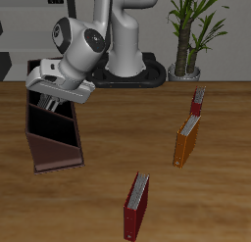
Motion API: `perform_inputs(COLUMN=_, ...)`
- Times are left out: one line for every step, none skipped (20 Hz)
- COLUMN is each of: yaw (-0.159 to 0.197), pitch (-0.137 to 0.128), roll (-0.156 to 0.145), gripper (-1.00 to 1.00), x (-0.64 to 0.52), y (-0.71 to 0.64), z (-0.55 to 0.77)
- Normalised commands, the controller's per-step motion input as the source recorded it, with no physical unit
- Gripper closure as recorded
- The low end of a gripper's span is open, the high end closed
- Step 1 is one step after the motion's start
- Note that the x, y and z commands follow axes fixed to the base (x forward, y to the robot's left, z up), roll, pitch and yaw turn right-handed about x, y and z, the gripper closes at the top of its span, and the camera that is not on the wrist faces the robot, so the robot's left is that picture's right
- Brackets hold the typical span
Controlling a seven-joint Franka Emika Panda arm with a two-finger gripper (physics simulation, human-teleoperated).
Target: Place the striped book into the right desk caddy's back compartment
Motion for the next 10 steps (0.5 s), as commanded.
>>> perform_inputs(yaw=-0.042, pitch=-0.007, roll=-0.043, gripper=-1.0, x=0.01, y=-0.08, z=0.09)
perform_inputs(yaw=0.01, pitch=-0.006, roll=0.029, gripper=-1.0, x=0.02, y=0.03, z=0.08)
perform_inputs(yaw=-0.014, pitch=-0.016, roll=-0.002, gripper=-1.0, x=-0.01, y=0.02, z=0.08)
perform_inputs(yaw=0.013, pitch=-0.011, roll=0.024, gripper=-1.0, x=-0.01, y=0.11, z=0.08)
perform_inputs(yaw=0.019, pitch=-0.019, roll=0.042, gripper=-1.0, x=0.0, y=0.11, z=0.11)
perform_inputs(yaw=-0.029, pitch=-0.014, roll=-0.028, gripper=-1.0, x=-0.04, y=0.04, z=0.07)
perform_inputs(yaw=0.012, pitch=-0.011, roll=0.036, gripper=-1.0, x=0.0, y=0.13, z=0.08)
perform_inputs(yaw=0.02, pitch=-0.027, roll=0.019, gripper=-1.0, x=-0.02, y=0.07, z=0.12)
perform_inputs(yaw=-0.029, pitch=-0.016, roll=0.0, gripper=-1.0, x=-0.04, y=0.1, z=0.11)
perform_inputs(yaw=0.0, pitch=0.0, roll=0.0, gripper=-1.0, x=0.02, y=-0.02, z=0.0)
